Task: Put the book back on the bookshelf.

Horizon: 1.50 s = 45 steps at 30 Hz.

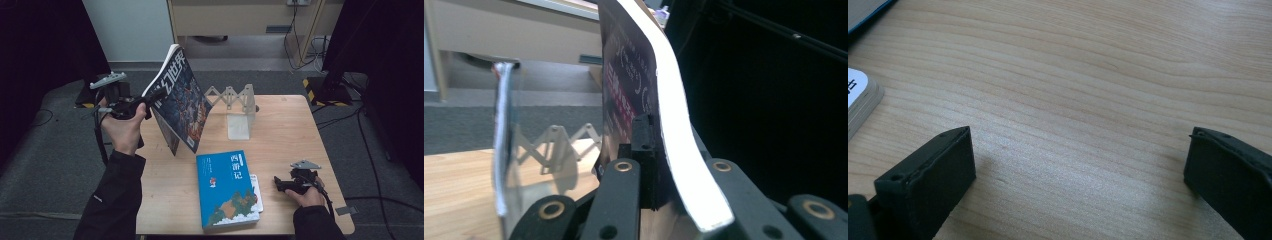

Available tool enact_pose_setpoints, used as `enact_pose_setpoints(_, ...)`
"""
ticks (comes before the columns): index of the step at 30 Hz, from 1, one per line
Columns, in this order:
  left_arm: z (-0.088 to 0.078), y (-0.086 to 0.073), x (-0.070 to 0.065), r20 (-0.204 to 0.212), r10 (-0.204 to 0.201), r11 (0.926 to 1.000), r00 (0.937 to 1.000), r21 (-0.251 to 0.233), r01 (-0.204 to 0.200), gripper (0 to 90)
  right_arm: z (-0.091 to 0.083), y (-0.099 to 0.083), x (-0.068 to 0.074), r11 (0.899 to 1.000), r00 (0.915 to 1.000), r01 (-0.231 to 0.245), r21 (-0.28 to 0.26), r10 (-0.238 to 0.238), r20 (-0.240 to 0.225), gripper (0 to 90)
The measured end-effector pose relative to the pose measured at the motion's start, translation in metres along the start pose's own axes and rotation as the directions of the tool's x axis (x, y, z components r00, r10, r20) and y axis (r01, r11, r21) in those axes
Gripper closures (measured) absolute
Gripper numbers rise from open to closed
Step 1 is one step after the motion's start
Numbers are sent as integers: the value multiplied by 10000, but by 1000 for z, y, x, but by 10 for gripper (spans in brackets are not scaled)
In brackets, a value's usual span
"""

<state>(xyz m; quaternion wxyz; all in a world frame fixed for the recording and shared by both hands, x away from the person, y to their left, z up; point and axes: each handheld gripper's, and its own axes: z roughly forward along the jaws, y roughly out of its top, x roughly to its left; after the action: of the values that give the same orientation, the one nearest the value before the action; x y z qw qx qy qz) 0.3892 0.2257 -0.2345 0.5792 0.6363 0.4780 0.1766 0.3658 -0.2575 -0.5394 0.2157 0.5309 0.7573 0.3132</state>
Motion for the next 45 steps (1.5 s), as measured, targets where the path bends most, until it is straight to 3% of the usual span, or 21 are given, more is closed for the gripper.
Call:
enact_pose_setpoints(8,-1,10,10,-535,-15,10000,9986,-75,11,823,0,0,0,10000,10000,-4,-14,4,16,3)
enact_pose_setpoints(15,-2,19,12,-1174,257,9996,9928,-89,-269,823,0,0,0,10000,10000,-25,-21,25,16,3)
enact_pose_setpoints(20,3,24,15,-1404,217,9996,9899,-145,-239,823,0,0,0,10000,10000,-22,-19,22,17,3)
enact_pose_setpoints(26,17,26,15,-1749,371,9993,9839,9,-375,823,0,0,0,10000,10000,-22,-5,22,-1,4)
enact_pose_setpoints(31,34,23,16,-2152,616,9980,9746,239,-578,823,0,0,0,10000,10000,-24,-6,24,-2,4)
enact_pose_setpoints(45,74,3,22,-2740,845,9952,9580,714,-674,823,0,0,0,10000,10000,7,-11,-7,-4,4)
